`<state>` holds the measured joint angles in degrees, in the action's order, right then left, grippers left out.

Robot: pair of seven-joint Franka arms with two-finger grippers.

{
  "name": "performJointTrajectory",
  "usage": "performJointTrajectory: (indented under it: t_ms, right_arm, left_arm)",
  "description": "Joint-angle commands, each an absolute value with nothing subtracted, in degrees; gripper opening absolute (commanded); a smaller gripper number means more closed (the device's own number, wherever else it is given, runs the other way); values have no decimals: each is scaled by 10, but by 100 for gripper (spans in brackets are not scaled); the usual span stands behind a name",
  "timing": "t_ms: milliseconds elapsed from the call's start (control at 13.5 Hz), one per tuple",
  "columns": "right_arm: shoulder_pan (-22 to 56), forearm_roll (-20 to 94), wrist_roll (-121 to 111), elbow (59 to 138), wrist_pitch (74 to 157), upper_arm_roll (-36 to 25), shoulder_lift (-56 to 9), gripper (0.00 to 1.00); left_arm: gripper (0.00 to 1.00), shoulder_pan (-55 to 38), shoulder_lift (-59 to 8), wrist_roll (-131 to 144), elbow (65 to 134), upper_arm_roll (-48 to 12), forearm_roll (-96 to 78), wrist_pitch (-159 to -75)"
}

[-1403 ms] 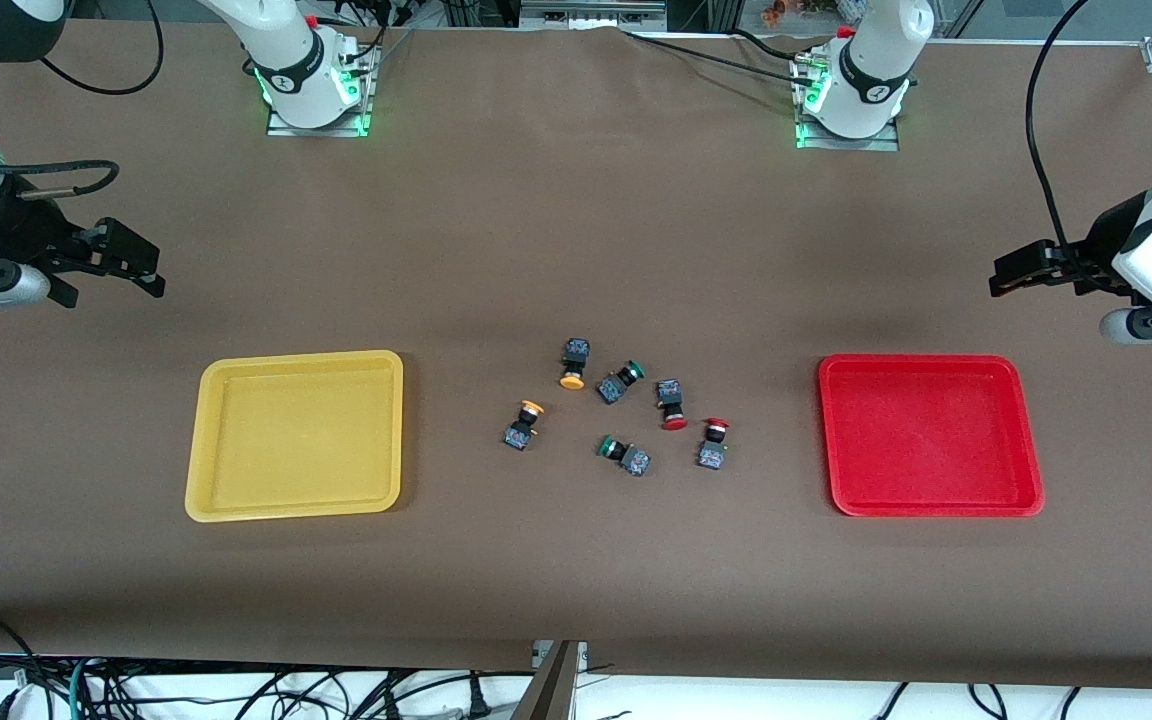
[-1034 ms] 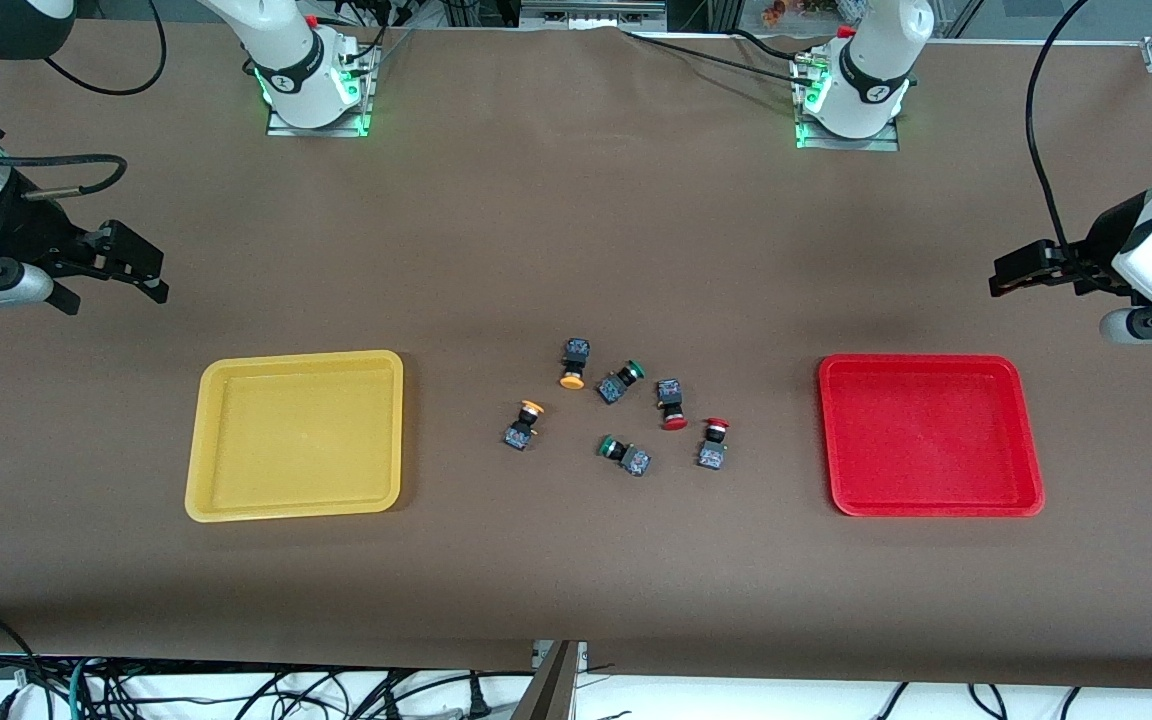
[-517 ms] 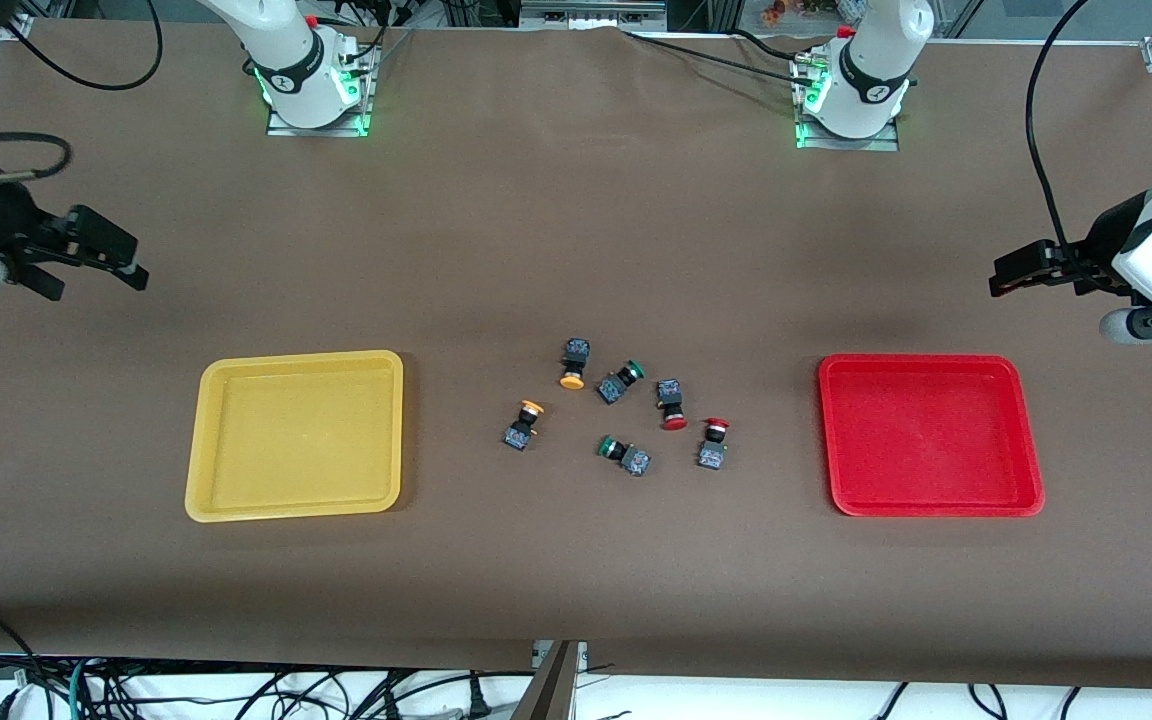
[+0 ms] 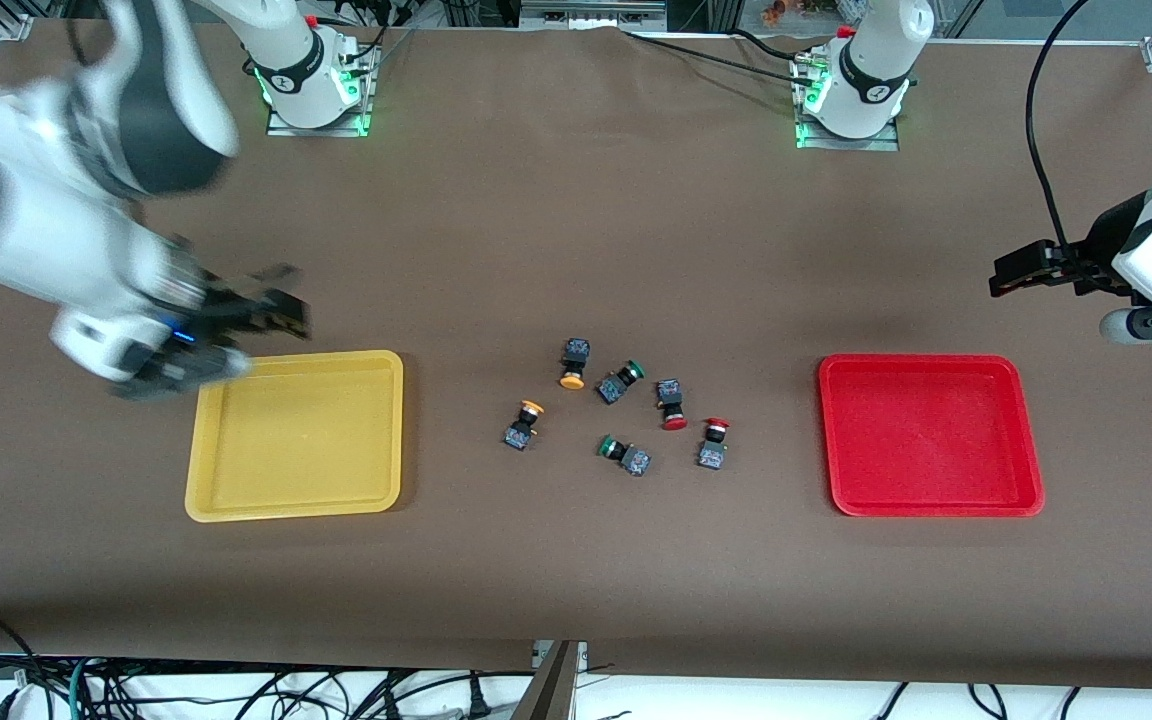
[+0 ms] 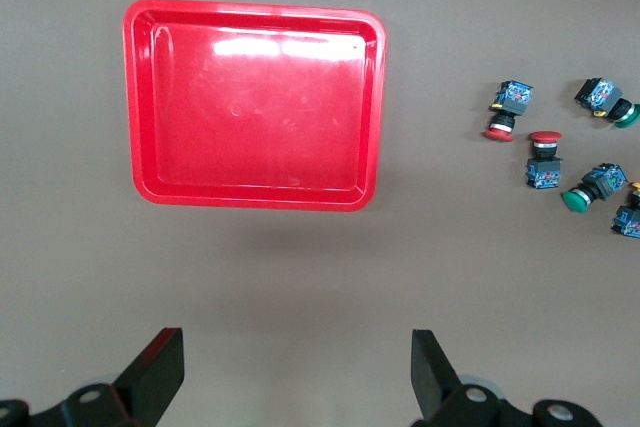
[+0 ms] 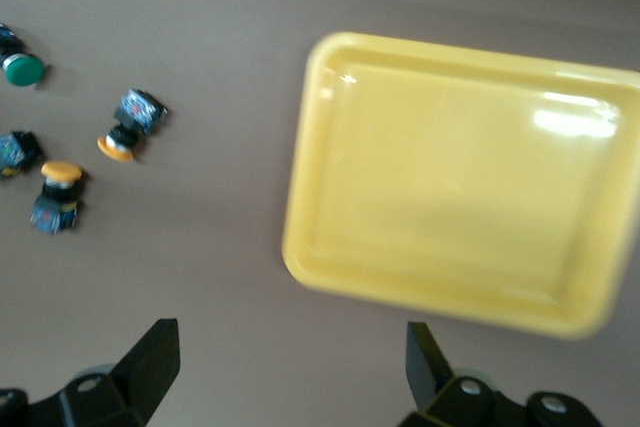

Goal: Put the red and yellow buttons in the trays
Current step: 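Reach the right gripper toward a yellow-capped button beside the yellow tray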

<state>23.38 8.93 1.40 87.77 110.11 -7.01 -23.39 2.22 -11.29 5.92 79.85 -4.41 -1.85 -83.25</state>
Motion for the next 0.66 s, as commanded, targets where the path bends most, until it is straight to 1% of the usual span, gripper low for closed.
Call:
performJointTrajectory:
  t_ms: [0,74,148,295,443,517,591]
  right_arm:
    - [280,80,137,711,1136,-72,-400,100]
    - [286,79,170,651,1144,-61,-454,100]
    - [287,80,197,623,1159,-48,-486,100]
    - [290,79,251,620,1220,-24,-523,100]
    - [298,80,301,619,1268,-18,-553,100]
    - [311,78,318,620,1282,-19,-564,99]
    - [320,78,341,620,1288,-19,-574,99]
  left_arm:
    - [100,18,-136,48,779,-44,-8,-826]
    - [100,21,-140,47,778,-43,-11,-828]
    - [100,21,-144,48,778,-43,-12,-835]
    - [100,18,-153,48,778,-43,-13,-857]
    - [100,-2,-182,49,779,-46,-11,-865]
    - [100,-20,-203,51,779,-46,-6,-868]
    - [100,-32,-209,59,780,-46,-6,-870]
